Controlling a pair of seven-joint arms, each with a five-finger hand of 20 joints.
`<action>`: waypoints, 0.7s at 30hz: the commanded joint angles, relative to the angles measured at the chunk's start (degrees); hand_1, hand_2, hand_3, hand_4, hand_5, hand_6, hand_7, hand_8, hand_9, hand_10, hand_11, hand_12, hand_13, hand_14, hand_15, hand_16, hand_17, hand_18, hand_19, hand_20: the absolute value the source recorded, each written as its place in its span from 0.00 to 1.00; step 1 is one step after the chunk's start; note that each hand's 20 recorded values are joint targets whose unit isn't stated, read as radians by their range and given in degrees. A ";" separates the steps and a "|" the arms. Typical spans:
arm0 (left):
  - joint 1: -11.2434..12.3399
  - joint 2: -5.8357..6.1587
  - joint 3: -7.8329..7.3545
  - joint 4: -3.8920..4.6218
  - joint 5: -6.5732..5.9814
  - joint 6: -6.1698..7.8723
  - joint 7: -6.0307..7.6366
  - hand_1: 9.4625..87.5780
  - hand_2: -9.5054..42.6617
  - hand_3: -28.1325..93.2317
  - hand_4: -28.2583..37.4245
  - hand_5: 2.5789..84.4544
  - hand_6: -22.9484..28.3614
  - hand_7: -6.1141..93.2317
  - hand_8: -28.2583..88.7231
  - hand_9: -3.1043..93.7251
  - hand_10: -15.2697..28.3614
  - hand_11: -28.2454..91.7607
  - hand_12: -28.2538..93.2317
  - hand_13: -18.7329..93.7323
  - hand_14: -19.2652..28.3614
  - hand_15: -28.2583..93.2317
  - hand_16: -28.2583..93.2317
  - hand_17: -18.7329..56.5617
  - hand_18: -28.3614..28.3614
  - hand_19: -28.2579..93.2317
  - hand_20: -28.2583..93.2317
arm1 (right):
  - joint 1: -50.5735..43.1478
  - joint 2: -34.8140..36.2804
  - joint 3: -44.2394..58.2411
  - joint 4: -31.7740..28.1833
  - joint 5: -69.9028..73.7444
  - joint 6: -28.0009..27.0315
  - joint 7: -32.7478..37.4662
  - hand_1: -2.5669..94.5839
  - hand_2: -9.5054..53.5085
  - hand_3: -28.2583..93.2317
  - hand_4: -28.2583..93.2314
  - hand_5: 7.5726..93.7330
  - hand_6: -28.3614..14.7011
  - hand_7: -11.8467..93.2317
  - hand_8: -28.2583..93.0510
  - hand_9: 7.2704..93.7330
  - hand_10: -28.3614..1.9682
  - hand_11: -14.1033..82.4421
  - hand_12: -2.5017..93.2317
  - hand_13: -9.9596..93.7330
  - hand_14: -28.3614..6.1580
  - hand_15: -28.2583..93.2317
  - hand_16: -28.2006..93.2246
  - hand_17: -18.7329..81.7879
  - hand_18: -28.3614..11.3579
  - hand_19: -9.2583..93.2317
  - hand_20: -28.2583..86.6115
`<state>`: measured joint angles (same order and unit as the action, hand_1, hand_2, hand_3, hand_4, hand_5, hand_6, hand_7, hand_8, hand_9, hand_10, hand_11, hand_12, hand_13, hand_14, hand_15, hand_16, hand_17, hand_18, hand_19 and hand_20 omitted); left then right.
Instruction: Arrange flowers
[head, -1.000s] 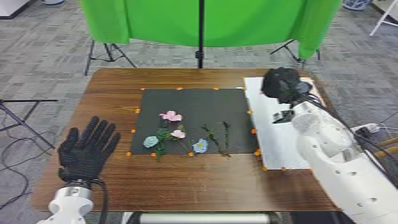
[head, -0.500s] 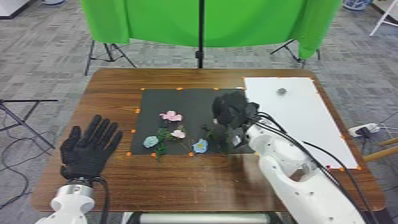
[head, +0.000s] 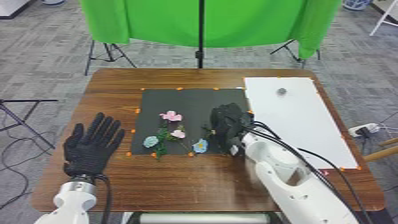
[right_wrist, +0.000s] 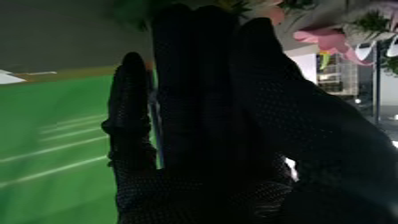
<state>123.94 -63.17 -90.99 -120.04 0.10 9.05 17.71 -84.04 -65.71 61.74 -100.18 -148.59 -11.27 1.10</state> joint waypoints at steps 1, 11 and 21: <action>0.81 -0.44 -0.11 0.04 -0.08 0.22 -0.72 0.25 0.39 0.88 0.00 0.52 0.65 0.17 0.17 0.42 0.71 0.40 0.32 0.40 0.75 0.50 0.18 0.14 0.74 0.50 0.32 | -0.65 1.47 1.22 -3.11 1.14 -2.96 2.13 0.65 0.00 0.83 0.00 0.73 0.75 0.30 0.16 0.83 0.63 0.22 0.35 0.71 0.67 0.53 0.55 0.44 0.24 0.80 0.53; 0.54 -0.49 0.02 0.18 -0.16 0.45 -0.61 0.25 0.39 0.88 0.00 0.52 0.65 0.17 0.17 0.42 0.71 0.40 0.32 0.40 0.75 0.50 0.18 0.14 0.74 0.50 0.32 | -1.03 2.84 2.35 -6.29 1.46 -7.23 2.51 0.63 0.00 0.84 0.00 0.63 0.73 0.28 0.11 0.77 0.61 0.29 0.33 0.66 0.64 0.58 0.53 0.42 0.24 0.77 0.51; 0.78 -0.50 0.10 -0.04 -0.11 0.38 0.28 0.25 0.39 0.88 0.00 0.52 0.65 0.17 0.17 0.42 0.71 0.40 0.32 0.40 0.75 0.50 0.18 0.14 0.74 0.50 0.32 | 2.84 5.92 7.41 -3.57 2.53 -0.64 8.51 0.50 0.00 0.94 0.00 0.51 0.66 0.27 0.12 0.59 0.51 0.35 0.19 0.57 0.49 0.65 0.39 0.40 0.22 0.76 0.50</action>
<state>123.95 -63.25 -91.07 -120.07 0.07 9.17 17.74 -84.98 -62.58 65.04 -106.86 -146.82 -19.93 3.37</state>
